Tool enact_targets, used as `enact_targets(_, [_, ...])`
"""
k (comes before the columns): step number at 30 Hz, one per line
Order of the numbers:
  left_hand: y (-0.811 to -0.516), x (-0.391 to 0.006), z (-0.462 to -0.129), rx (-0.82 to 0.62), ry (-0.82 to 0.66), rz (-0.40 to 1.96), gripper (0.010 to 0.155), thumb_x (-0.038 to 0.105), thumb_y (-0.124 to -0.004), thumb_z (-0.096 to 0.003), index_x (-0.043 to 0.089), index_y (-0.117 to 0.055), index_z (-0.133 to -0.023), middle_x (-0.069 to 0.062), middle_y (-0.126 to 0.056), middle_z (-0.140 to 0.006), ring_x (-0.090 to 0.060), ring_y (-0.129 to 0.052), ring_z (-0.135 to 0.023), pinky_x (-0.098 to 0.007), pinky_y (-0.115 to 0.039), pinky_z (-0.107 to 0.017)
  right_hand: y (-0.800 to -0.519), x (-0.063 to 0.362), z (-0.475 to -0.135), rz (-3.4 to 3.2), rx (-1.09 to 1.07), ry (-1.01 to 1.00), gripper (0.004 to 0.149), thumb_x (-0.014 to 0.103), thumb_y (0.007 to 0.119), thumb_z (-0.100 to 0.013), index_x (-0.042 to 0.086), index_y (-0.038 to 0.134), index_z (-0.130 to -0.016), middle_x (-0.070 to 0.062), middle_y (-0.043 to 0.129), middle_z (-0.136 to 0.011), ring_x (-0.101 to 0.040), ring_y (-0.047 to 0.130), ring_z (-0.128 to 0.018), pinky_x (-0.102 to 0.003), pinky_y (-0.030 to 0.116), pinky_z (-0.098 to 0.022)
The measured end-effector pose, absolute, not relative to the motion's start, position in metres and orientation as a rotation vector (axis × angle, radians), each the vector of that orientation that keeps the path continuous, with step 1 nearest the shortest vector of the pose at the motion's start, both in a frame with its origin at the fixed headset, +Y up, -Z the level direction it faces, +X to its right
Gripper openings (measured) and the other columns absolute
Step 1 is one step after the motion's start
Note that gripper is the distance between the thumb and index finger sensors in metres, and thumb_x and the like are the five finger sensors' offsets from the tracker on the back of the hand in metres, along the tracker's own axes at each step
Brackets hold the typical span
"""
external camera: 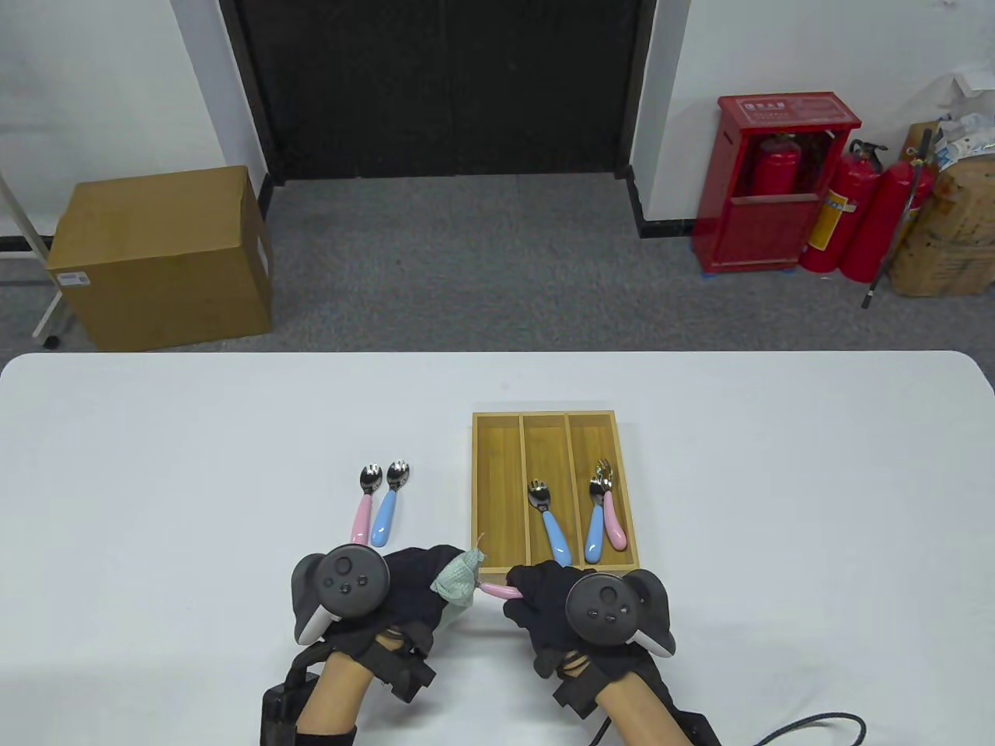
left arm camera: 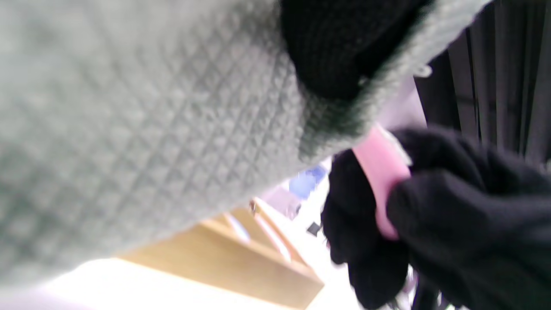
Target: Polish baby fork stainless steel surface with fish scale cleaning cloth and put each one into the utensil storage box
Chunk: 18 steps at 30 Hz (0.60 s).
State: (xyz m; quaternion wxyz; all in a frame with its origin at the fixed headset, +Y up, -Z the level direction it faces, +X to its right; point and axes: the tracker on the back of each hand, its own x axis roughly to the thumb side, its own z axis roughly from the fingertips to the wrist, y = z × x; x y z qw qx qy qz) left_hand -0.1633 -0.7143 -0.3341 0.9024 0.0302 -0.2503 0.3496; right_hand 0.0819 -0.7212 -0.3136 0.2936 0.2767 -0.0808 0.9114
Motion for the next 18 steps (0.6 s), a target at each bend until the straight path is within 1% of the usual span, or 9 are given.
enact_targets(3, [-0.719,-0.155,-0.334,0.000,-0.558,0.664,0.044,0.034,-0.090,-0.0452,0.017,-0.087,-0.086,-0.006,-0.106,-0.066,-0.027,-0.103,-0.074,-0.058,-0.074,-0.061,-0.720,0.082,-0.312,2.460,0.775,-0.251,0.043,0.032,0.084,-0.036,0.015,0.087,-0.075,-0.024,0.090,-0.066,-0.035,0.093,-0.034,-0.064,0.072,-0.043])
enact_targets(6, [-0.723,-0.152,-0.334,-0.007,-0.563,0.650,0.046,0.035,-0.089,-0.0451,0.016,-0.087,-0.086,-0.007,-0.106,-0.065,-0.028,-0.103,-0.073,-0.058,-0.074,-0.060,-0.718,0.083,-0.312,2.465,0.794,-0.267,0.043,0.032,0.084,-0.035,0.015,0.087,-0.075,-0.024,0.089,-0.066,-0.035,0.093,-0.034,-0.064,0.072,-0.043])
enact_targets(11, [-0.722,-0.158,-0.335,0.076,-0.496,0.698,0.048,0.042,-0.088,-0.0416,0.014,-0.094,-0.080,-0.006,-0.110,-0.054,-0.026,-0.108,-0.063,-0.056,-0.078,-0.056,-0.717,0.082,-0.312,2.435,0.795,-0.285,0.043,0.034,0.084,-0.037,0.014,0.087,-0.075,-0.024,0.090,-0.065,-0.034,0.094,-0.032,-0.063,0.073,-0.042])
enact_targets(18, [-0.720,-0.163,-0.337,0.124,-0.410,0.702,0.048,0.045,-0.088,-0.0398,0.016,-0.098,-0.077,-0.003,-0.112,-0.049,-0.024,-0.110,-0.059,-0.054,-0.080,-0.054,-0.718,0.081,-0.313,2.441,0.767,-0.302,0.044,0.035,0.084,-0.039,0.013,0.085,-0.077,-0.024,0.090,-0.064,-0.032,0.094,-0.030,-0.062,0.075,-0.040])
